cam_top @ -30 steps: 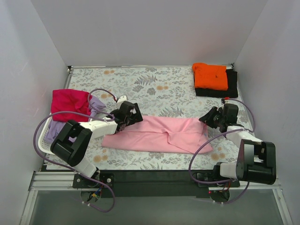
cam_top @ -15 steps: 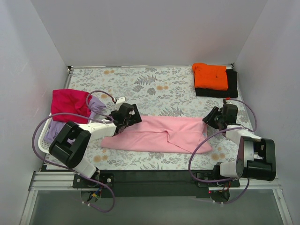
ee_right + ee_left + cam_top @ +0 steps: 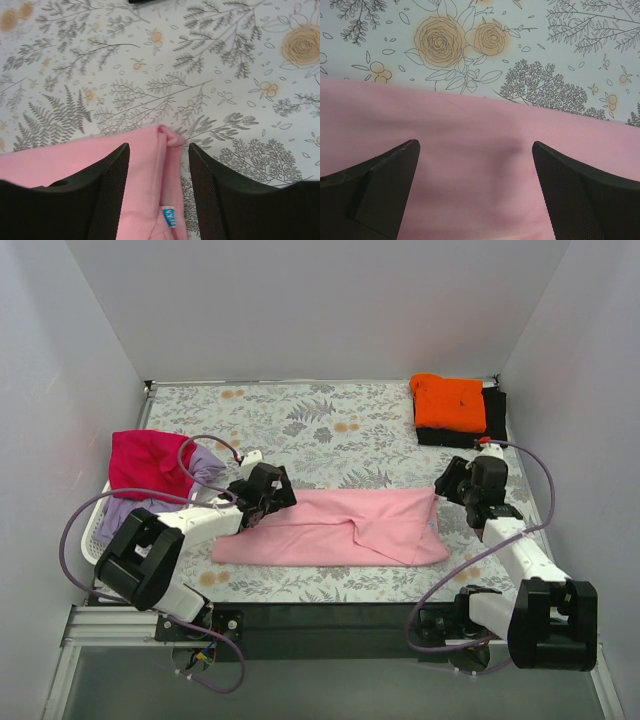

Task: Fold and stack the t-shirts
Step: Fold the tshirt

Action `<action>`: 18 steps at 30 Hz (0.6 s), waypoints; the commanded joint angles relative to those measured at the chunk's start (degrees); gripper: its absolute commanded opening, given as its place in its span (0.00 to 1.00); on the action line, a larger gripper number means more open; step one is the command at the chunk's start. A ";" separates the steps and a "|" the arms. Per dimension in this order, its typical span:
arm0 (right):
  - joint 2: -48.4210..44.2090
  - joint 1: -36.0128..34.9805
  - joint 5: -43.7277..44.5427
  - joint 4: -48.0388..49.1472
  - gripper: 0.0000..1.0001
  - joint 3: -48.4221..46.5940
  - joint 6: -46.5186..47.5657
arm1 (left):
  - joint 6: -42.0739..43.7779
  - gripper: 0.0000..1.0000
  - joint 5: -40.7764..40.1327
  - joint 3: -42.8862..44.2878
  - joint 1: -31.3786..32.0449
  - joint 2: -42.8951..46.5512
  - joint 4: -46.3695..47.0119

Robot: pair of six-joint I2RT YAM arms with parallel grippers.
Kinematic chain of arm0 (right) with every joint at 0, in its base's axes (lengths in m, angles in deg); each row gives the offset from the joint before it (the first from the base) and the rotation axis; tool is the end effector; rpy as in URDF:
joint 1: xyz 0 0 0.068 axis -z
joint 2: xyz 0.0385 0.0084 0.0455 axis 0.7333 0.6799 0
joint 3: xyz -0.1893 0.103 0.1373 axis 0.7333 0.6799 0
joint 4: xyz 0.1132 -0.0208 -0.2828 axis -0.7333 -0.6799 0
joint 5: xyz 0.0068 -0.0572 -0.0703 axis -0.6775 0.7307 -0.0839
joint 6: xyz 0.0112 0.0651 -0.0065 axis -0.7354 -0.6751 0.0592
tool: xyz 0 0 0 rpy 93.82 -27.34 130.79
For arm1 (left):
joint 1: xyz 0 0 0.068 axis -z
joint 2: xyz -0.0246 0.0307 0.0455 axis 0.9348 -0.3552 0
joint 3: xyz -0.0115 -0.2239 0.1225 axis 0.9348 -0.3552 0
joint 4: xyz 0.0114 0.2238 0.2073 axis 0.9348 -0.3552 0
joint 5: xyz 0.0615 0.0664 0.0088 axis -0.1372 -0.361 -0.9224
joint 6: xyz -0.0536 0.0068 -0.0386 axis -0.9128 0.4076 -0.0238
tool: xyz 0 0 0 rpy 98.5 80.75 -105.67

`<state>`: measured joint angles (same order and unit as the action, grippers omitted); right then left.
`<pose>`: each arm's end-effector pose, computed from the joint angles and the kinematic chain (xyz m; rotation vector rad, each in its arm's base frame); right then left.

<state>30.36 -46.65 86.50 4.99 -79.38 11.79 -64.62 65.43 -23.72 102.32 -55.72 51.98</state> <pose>0.2954 -0.0024 0.1538 0.3845 2.0867 0.2085 0.2806 -0.1605 0.0926 -1.0756 2.1706 -0.4693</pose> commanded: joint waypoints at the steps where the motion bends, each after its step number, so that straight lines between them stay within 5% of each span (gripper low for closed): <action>1: -3.53 -4.11 1.95 -2.84 0.47 -2.37 1.79 | 1.24 0.88 -2.08 0.76 -0.08 3.93 -1.63; 6: -2.40 -10.34 -1.03 -5.22 0.48 -2.02 0.13 | 1.95 0.88 -2.17 0.15 0.01 5.16 -1.37; 18: 12.97 -12.64 -2.80 -1.62 0.48 -5.53 -0.75 | 0.37 0.88 0.99 -6.53 0.19 7.53 -0.14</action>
<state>40.98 -58.87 84.24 1.12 -81.48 11.40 -63.88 65.87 -28.39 102.32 -51.11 51.96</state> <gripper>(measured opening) 0.479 0.877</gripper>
